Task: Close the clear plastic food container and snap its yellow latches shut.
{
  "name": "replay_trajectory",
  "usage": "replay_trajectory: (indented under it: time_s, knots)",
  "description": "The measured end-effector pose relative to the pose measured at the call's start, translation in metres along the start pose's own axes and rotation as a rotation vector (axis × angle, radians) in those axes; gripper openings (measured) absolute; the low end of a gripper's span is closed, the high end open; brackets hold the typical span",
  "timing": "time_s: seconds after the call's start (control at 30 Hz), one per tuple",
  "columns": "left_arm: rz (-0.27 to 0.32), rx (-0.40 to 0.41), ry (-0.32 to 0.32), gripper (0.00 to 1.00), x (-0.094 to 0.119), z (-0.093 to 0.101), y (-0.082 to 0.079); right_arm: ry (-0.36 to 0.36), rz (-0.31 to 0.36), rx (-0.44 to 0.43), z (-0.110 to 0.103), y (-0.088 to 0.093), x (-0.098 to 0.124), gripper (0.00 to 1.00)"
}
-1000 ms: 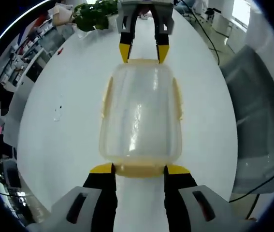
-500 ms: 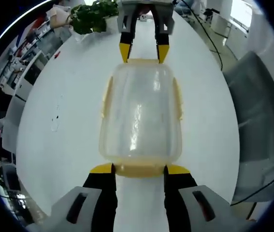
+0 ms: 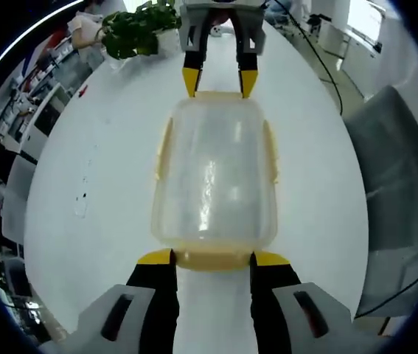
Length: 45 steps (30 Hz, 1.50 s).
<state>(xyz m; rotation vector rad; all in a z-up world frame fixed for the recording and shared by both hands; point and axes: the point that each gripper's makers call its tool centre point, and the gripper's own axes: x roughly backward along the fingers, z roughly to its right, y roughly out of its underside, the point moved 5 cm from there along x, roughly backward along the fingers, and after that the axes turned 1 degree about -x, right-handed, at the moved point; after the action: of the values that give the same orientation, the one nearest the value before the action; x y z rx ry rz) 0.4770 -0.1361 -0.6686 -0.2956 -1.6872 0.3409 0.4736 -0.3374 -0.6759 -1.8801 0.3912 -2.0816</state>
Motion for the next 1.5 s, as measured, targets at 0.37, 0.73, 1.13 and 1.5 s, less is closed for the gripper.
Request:
replay_trajectory:
  time_s: [0.37, 0.73, 1.13, 1.5]
  knots:
    - [0.003, -0.007, 0.006, 0.35, -0.011, -0.003, -0.015, -0.002, -0.011, -0.01, 0.003, 0.019, 0.004, 0.34]
    - [0.013, -0.021, 0.022, 0.35, -0.023, -0.006, -0.032, -0.01, -0.02, -0.036, 0.004, 0.038, 0.005, 0.34]
    - [0.015, -0.028, 0.036, 0.35, -0.031, -0.006, -0.038, -0.02, -0.03, -0.048, 0.002, 0.047, 0.006, 0.35]
    - [0.006, -0.035, 0.048, 0.35, -0.034, -0.008, -0.033, -0.029, -0.029, -0.056, 0.003, 0.045, 0.0, 0.35]
